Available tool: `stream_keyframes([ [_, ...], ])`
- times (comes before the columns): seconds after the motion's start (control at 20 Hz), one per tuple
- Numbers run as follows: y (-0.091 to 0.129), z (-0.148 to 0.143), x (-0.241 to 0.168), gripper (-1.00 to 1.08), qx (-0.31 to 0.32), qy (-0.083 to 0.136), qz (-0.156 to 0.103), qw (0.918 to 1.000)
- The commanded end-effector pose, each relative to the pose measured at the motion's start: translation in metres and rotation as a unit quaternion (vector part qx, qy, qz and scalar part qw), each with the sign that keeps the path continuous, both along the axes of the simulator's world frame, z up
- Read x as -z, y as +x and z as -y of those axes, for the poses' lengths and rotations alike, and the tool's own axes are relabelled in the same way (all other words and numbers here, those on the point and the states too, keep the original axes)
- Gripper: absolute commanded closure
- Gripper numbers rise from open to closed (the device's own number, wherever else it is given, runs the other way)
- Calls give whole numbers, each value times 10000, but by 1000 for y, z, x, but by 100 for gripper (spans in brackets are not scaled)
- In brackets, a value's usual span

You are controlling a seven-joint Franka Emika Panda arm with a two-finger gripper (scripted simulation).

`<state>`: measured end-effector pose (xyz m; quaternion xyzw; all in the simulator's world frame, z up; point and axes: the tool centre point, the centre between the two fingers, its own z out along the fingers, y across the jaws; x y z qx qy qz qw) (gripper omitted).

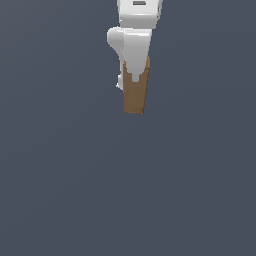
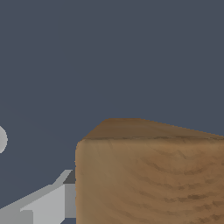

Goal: Pick up the object and move it to a goal position.

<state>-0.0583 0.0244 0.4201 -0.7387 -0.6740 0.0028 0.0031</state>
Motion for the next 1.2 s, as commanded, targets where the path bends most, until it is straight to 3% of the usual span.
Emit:
stream_keyframes([
  [0.0,-1,-5,-30,108,3,-2,43,10000],
  [0.55,-1,-21,-106,108,13,-3,42,10000],
  [1.15,0,-26,-128,108,15,-4,42,10000],
])
